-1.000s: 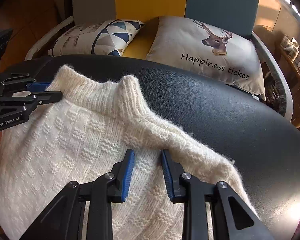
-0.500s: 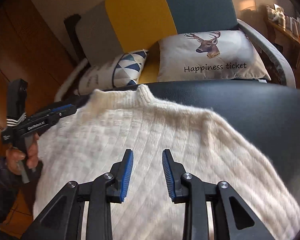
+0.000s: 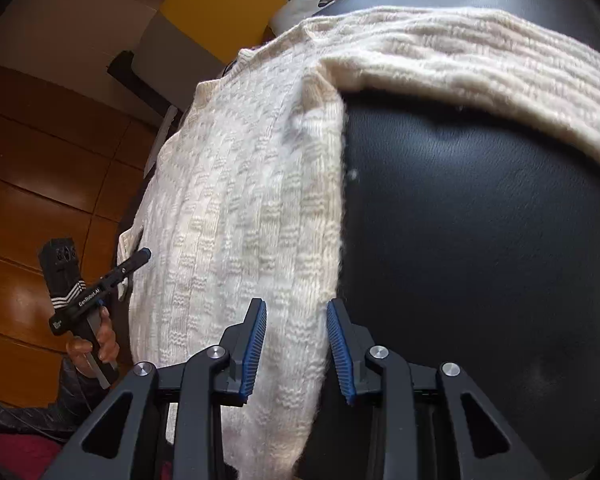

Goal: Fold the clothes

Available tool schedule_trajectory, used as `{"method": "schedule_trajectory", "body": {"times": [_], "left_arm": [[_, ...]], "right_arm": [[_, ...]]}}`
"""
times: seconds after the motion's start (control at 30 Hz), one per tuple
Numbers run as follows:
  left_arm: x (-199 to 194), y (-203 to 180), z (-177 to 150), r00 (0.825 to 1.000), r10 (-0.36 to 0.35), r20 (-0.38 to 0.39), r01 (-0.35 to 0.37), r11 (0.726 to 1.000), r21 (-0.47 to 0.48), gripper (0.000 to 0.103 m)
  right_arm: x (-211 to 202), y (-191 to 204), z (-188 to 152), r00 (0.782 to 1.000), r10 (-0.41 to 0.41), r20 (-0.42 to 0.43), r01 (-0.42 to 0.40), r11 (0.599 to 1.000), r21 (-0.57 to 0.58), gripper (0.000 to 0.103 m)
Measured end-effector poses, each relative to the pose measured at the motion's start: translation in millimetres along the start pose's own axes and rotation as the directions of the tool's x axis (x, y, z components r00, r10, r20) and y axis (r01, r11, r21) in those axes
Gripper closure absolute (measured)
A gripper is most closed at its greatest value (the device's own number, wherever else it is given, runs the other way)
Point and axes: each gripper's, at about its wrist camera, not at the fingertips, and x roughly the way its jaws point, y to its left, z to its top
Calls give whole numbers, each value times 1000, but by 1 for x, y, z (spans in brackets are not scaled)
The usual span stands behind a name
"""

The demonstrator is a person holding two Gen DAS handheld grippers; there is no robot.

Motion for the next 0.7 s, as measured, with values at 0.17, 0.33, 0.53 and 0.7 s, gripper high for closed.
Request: {"method": "schedule_trajectory", "body": {"times": [0.17,0.33,0.53,0.7], "left_arm": [[-2,6,-27,1000,28,-5,-28,999,-15,71],[0,6,-31,999,50,6,-50,999,1,70],[-1,0,-29,996,88,-14,-87,996,34,70],[-3,-2,-39,996,92,6,-92,990,106,69]], "right_arm": [[8,11,-5,1000,-1,14,1,1000,19,70],[15,52,-11,946,-321,54,325,918,-227,90],[33,102,-27,641,-736,219,686,421,-594,92],[26,70,-19,616,-767,179,725,464,-509,90]]}}
